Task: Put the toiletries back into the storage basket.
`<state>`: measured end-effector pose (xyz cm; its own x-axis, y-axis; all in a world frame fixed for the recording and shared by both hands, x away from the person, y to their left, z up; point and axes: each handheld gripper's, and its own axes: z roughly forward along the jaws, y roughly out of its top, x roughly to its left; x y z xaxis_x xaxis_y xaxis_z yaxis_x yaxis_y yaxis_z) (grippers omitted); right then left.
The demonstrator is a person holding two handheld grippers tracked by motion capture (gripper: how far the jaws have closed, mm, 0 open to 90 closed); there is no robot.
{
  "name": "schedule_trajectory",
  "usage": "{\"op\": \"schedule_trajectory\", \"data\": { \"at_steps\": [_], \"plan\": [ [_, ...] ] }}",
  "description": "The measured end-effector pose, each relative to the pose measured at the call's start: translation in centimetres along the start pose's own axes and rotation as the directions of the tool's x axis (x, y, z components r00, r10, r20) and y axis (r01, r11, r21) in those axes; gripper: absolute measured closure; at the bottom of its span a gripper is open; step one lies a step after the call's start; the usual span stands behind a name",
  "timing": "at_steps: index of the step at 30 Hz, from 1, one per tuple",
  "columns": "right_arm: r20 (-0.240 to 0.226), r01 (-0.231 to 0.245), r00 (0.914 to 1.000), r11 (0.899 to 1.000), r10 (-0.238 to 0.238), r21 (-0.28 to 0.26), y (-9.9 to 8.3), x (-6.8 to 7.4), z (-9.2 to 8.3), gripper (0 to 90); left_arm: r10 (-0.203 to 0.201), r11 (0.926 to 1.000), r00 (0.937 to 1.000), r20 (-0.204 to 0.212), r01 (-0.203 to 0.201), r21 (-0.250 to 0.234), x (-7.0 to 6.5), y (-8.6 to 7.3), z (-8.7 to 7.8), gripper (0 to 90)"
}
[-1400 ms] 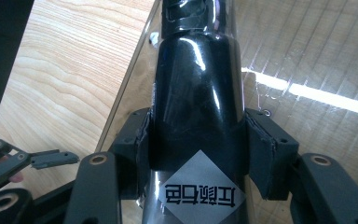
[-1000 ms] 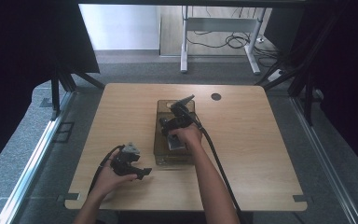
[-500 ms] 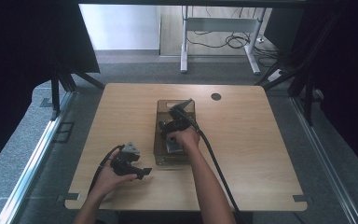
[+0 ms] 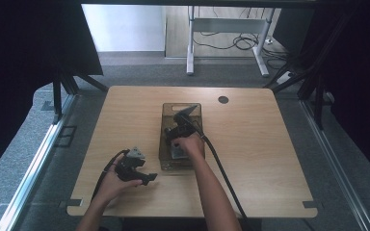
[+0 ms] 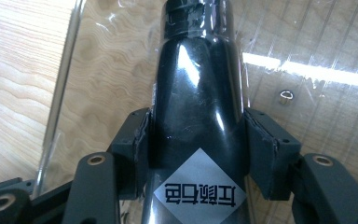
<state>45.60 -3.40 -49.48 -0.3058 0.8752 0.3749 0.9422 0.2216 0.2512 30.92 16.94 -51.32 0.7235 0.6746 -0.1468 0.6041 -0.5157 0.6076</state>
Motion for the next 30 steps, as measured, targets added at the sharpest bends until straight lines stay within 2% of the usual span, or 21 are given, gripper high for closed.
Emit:
{"op": "schedule_trajectory", "data": {
  "at_steps": [5,9,14,23,27,30],
  "plan": [
    [-0.007,-0.013,0.9999,1.000,0.013,0.011,-0.2,-0.1,0.2,44.4,-0.002,1.0000,1.0000,0.000,0.002,-0.002,-0.1,0.0,0.1,22.8],
    [0.003,0.008,1.0000,0.999,-0.009,0.042,-0.4,0.2,0.2,43.8,-0.001,1.0000,1.0000,0.000,0.001,0.001,-0.1,0.0,0.1,22.8],
    [-0.008,0.017,0.9998,0.999,-0.017,0.027,-0.5,0.5,-0.8,43.0,0.002,1.0000,1.0000,0.001,-0.002,0.002,-0.2,0.1,0.3,22.8],
    [0.003,0.088,0.9962,0.996,-0.088,-0.020,-1.0,0.5,-3.2,42.4,-0.005,1.0000,1.0000,-0.001,0.005,0.004,-0.2,0.1,0.5,22.8],
    [0.005,0.134,0.9910,0.989,-0.134,-0.061,-1.4,0.1,-4.4,42.1,-0.005,0.9999,1.0000,-0.005,0.005,0.014,-0.1,0.0,0.5,22.8],
    [0.011,0.182,0.9833,0.979,-0.182,-0.093,-1.9,-0.1,-5.5,42.0,-0.011,0.9998,0.9999,-0.008,0.011,0.014,-0.1,0.0,0.6,22.9]
  ]
}}
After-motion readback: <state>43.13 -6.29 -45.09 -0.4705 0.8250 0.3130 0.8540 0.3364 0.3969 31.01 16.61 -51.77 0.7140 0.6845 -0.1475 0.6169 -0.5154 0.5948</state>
